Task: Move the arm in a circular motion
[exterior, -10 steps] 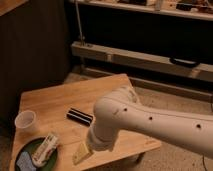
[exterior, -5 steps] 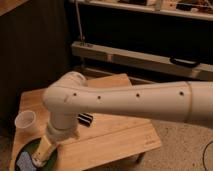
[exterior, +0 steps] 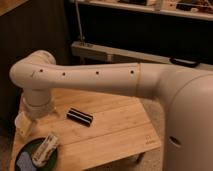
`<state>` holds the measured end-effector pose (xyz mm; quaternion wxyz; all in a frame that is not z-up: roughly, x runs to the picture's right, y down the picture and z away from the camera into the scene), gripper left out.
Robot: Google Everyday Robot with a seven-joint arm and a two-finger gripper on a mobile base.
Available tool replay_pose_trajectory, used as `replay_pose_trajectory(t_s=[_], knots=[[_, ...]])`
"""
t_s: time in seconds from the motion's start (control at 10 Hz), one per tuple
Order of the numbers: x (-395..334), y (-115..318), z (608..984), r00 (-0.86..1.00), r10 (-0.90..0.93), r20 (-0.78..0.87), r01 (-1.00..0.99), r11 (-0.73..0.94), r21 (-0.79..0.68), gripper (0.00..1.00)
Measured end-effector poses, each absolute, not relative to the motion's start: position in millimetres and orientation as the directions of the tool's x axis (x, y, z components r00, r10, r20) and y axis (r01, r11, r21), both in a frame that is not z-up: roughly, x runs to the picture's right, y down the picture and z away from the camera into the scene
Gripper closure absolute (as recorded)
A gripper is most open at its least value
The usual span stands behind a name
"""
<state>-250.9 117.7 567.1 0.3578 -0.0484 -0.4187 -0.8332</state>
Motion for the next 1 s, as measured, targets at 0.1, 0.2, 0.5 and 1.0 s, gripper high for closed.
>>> replay_pose_trajectory(t_s=[0.1,0.2,0.5,1.0], knots=[[-243.0,100.3,583.9,-0.726,-0.558,0.402,0.660,-0.400,0.636,0.20],[-229.2,85.3,601.1,-0.705,-0.562,0.433,0.689,-0.397,0.606,0.20],[-169.3,52.8,645.3,-0.617,-0.579,0.533,0.781,-0.366,0.506,0.20],[-75.3,20.1,694.2,-0.477,-0.602,0.640,0.878,-0.304,0.369,0.20]])
